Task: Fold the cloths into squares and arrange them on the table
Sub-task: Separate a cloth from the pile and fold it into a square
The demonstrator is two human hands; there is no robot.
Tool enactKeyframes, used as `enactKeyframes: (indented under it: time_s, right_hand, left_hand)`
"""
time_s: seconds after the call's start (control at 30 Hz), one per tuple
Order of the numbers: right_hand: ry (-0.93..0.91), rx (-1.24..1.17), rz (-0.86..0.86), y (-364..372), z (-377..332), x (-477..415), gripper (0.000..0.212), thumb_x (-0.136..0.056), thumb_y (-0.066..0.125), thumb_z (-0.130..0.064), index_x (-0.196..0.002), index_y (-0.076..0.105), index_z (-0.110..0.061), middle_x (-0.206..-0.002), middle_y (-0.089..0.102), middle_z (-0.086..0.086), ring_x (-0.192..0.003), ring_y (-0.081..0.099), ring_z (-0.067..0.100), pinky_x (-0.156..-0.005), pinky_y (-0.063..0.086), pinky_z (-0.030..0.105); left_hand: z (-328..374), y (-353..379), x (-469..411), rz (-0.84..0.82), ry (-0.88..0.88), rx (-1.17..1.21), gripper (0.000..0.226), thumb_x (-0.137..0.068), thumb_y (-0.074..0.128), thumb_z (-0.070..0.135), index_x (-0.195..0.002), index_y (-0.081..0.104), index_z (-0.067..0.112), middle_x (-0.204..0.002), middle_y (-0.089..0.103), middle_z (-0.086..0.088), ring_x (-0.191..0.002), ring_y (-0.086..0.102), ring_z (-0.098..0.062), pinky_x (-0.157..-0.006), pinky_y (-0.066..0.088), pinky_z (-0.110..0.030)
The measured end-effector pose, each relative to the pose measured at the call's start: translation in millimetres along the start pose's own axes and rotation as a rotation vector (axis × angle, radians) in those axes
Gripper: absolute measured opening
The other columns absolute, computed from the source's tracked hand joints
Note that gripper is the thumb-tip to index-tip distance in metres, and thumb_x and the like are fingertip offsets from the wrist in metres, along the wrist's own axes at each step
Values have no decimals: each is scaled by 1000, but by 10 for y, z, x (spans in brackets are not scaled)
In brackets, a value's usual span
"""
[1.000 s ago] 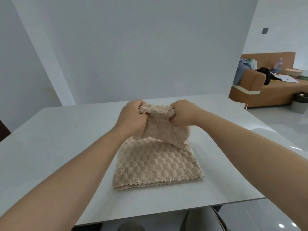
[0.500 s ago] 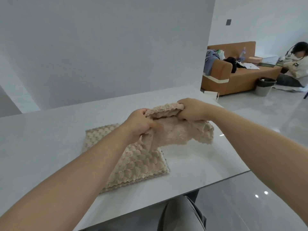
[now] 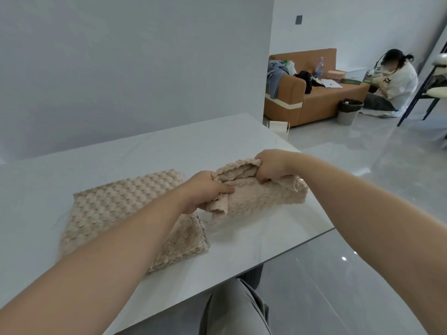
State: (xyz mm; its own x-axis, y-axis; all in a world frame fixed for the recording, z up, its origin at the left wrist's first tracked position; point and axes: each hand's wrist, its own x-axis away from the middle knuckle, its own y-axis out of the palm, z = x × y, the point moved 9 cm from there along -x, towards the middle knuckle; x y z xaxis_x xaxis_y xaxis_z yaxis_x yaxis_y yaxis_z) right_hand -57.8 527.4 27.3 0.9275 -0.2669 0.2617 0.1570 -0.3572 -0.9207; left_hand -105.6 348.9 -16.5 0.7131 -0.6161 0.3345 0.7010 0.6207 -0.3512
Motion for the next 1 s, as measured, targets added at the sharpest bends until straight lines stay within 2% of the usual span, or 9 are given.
enactKeyframes:
  time_s: [0.13, 0.27, 0.37, 0.47, 0.6, 0.7, 0.83, 0.93, 1.0]
  right_hand:
    - [26, 33, -24, 43, 125, -93, 23, -74, 67, -21, -95, 65, -11, -99, 69, 8, -93, 64, 28, -78, 52, 37]
    - [26, 69, -1, 106, 239, -299, 39, -79, 69, -24, -116, 58, -17, -115, 63, 6, -99, 57, 26, -82, 51, 37]
    - [24, 79, 24, 174, 330, -485, 62, -83, 71, -21, -140, 45, -17, -126, 58, 9, -98, 51, 24, -75, 45, 33]
    - [19, -31, 82, 148, 471, -701, 74, -78, 79, -20, -142, 43, -22, -116, 57, 4, -93, 55, 24, -64, 45, 31]
    - [-21, -333, 134, 116, 673, -876, 88, -70, 92, -30, -144, 45, -34, -126, 52, -1, -109, 57, 23, -82, 55, 35]
    - [-84, -578, 117, 215, 852, -924, 82, -69, 93, -28, -139, 51, -38, -125, 59, -4, -111, 62, 18, -95, 53, 37]
    - [-145, -1003, 212, 206, 1109, -916, 57, -80, 77, -1, -125, 64, -33, -121, 67, 1, -109, 68, 22, -93, 58, 37]
    - [-154, -863, 397, 77, 1130, -926, 36, -83, 75, -7, -109, 73, -30, -106, 71, -11, -97, 68, 9, -86, 55, 23]
    - [-147, -761, 452, 39, 1081, -933, 31, -83, 72, -7, -106, 73, -28, -98, 70, -16, -86, 65, 3, -74, 51, 15]
  left_hand:
    - [-94, 95, -196, 12, -19, 23, 26, -82, 84, 20, -101, 72, 9, -78, 74, -7, -66, 70, -22, -62, 58, -36]
    - [-73, 57, -391, 216, 117, -385, 36, -79, 81, 38, -105, 64, 19, -95, 68, 4, -91, 65, -18, -65, 48, -27]
    - [-106, 123, -388, 340, 190, -446, 41, -83, 79, 39, -108, 52, 19, -96, 61, 8, -93, 61, -16, -60, 38, -20]
    - [-84, 100, -392, 442, 260, -398, 54, -79, 81, 52, -111, 49, 22, -99, 60, 10, -88, 60, -10, -62, 41, -22]
    - [-20, -52, -529, 501, 273, -507, 44, -92, 66, 52, -119, 52, 20, -104, 63, 4, -89, 61, -12, -66, 44, -24]
    - [-38, -280, -618, 580, 230, -584, 37, -94, 63, 21, -131, 56, 18, -126, 61, -3, -112, 59, -21, -87, 42, -26]
    - [-78, -550, -638, 659, 186, -404, 27, -93, 59, 14, -117, 67, 23, -108, 65, 8, -94, 59, -8, -79, 41, -20]
    - [-118, -650, -597, 769, 216, -269, 20, -92, 57, 15, -103, 71, 25, -89, 69, 11, -73, 58, -1, -61, 40, -18]
    - [-123, -634, -557, 815, 250, -283, 14, -93, 62, 17, -98, 72, 26, -82, 67, 16, -72, 60, 1, -62, 42, -16]
